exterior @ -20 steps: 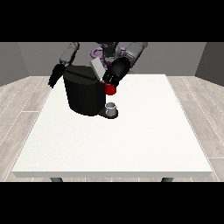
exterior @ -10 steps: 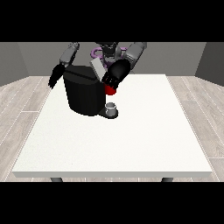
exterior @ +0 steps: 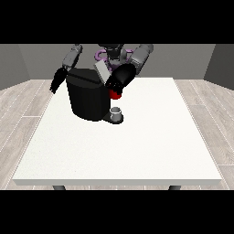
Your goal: Insert the coffee pod into the coffee machine and close the lid
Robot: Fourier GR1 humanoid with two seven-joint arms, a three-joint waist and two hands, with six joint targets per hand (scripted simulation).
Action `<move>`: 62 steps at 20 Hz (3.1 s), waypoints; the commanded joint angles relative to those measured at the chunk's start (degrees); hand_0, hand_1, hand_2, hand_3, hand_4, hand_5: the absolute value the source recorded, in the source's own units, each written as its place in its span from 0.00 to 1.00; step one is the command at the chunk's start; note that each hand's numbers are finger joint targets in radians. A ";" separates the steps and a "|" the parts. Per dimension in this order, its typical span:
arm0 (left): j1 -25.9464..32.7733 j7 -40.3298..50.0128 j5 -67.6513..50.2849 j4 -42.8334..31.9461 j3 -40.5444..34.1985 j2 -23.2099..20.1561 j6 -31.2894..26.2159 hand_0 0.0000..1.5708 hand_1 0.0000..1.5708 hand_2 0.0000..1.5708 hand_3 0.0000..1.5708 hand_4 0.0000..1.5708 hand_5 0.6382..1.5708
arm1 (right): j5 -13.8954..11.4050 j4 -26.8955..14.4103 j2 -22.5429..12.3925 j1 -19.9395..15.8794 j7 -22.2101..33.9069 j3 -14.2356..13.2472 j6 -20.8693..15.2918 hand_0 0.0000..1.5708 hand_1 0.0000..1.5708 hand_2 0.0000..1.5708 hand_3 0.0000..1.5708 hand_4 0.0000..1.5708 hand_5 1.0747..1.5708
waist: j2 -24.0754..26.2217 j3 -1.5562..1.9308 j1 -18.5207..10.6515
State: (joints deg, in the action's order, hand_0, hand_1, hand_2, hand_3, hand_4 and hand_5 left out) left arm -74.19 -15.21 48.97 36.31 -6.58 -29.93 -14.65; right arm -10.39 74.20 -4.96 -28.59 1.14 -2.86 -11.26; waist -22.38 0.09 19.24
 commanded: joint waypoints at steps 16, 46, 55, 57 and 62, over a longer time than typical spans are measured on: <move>0.60 -2.01 4.52 -0.40 1.67 -1.04 4.19 0.00 0.00 0.33 0.29 0.00 1.00 | -1.42 -1.77 -0.36 -1.23 2.32 -0.65 -1.51 0.00 0.00 0.00 0.00 0.00 1.00 | 0.57 -0.08 -1.92; 40.92 -4.21 -24.74 0.11 -15.79 29.51 -1.04 0.00 0.00 0.00 0.00 0.24 1.00 | 5.74 -4.92 -0.53 19.19 -1.55 -3.99 4.97 0.00 0.00 0.00 0.00 0.00 1.00 | 39.79 -0.12 -23.60; 47.41 -1.50 -28.61 4.18 -13.60 29.85 -4.25 0.00 0.00 0.00 0.00 0.22 1.00 | 5.80 0.20 -4.78 14.89 0.25 -1.47 11.56 0.00 0.00 0.00 0.00 0.07 1.00 | 42.35 -0.08 -27.18; 46.59 0.34 -29.83 7.89 -14.56 28.27 -5.77 0.00 0.00 0.00 0.00 0.27 1.00 | 4.11 1.43 -3.66 13.70 -0.14 -0.36 9.73 0.00 0.00 0.00 0.00 0.15 1.00 | 39.75 -0.08 -27.64; 46.19 -0.34 -33.76 13.76 -11.58 27.89 -6.17 0.00 0.00 0.00 0.00 0.25 1.00 | 8.07 -2.87 -6.11 5.81 3.05 -6.52 9.61 0.00 0.00 0.00 0.00 0.00 1.00 | 32.96 -0.08 -30.09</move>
State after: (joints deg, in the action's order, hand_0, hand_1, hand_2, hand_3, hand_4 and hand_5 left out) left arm -27.75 -14.54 17.04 46.03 -18.44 -1.13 -19.33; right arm -4.21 72.83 -9.34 -17.73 2.67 -6.27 -1.75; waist 15.55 0.01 -9.29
